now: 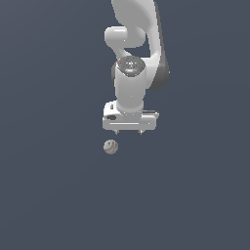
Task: Pick up the object and move it to a goal position.
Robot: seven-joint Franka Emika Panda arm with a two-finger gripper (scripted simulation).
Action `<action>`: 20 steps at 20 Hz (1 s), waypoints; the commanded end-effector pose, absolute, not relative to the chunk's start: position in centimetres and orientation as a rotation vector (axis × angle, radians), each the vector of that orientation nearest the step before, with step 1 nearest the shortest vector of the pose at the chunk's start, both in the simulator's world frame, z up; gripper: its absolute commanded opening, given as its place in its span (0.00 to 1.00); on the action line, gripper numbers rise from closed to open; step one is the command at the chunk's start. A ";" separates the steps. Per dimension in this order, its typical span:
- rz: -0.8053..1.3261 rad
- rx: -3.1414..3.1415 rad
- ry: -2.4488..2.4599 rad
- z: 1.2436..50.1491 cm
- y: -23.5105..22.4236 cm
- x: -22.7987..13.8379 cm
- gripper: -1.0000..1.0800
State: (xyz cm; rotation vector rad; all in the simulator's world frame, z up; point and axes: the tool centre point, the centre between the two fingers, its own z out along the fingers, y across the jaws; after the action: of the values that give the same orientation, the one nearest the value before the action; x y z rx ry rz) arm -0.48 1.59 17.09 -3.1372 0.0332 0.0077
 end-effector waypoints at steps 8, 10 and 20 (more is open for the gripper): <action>0.006 -3.128 0.212 13.8 -2.2 -0.4 0.96; 0.004 -3.123 0.285 12.5 -3.8 -0.5 0.96; 0.003 -3.112 0.427 9.9 -7.0 -0.9 0.96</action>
State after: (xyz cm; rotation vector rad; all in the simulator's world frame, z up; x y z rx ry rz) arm -0.93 -7.03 9.87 -3.1123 0.4288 0.0042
